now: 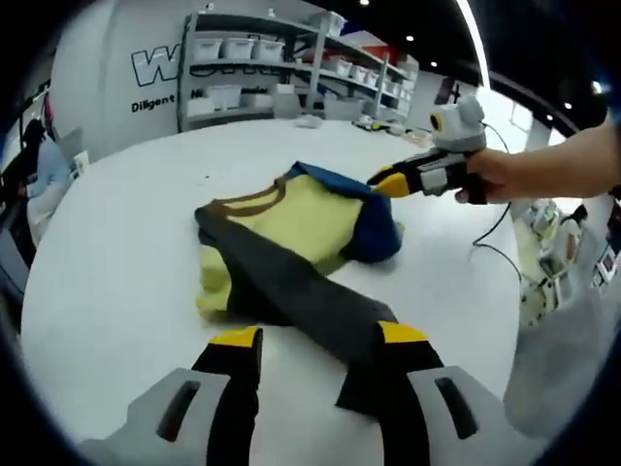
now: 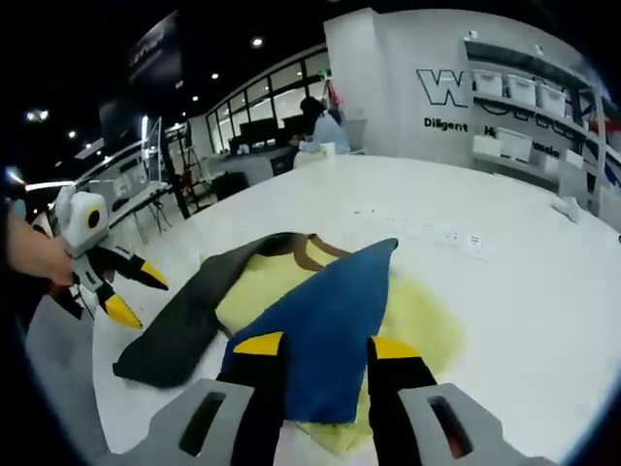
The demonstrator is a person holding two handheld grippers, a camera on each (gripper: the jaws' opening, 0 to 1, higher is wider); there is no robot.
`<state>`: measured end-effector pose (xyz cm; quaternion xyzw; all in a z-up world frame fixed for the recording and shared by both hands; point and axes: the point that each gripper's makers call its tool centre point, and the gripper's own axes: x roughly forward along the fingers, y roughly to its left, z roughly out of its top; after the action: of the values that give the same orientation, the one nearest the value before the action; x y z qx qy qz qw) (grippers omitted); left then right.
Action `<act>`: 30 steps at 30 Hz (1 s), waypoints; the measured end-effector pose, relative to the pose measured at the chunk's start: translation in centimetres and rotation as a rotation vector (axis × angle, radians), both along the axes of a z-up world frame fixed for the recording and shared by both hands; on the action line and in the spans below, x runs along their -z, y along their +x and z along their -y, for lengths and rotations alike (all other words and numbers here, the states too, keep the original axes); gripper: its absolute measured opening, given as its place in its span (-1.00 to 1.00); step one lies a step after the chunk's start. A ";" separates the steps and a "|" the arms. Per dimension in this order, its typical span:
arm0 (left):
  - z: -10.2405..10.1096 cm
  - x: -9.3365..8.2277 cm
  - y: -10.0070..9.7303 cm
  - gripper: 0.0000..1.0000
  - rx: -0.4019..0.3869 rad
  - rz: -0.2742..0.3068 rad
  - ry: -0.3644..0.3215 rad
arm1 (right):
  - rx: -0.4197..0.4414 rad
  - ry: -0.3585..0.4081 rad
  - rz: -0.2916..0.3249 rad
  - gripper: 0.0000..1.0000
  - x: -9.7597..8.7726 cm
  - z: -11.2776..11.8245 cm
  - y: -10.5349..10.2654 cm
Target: Fold the garment on the visible template until the final outline fits inside the template.
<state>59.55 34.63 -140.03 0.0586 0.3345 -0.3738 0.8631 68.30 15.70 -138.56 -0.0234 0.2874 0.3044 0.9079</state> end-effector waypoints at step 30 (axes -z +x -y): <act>1.3 4.1 -8.0 -0.53 0.171 0.013 0.239 | -0.015 0.005 -0.016 -0.48 1.4 -1.6 -7.9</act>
<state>51.55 33.32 -144.15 0.1915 0.3649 -0.4032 0.8171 60.44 17.32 -139.93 -0.0208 0.2934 0.3123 0.9033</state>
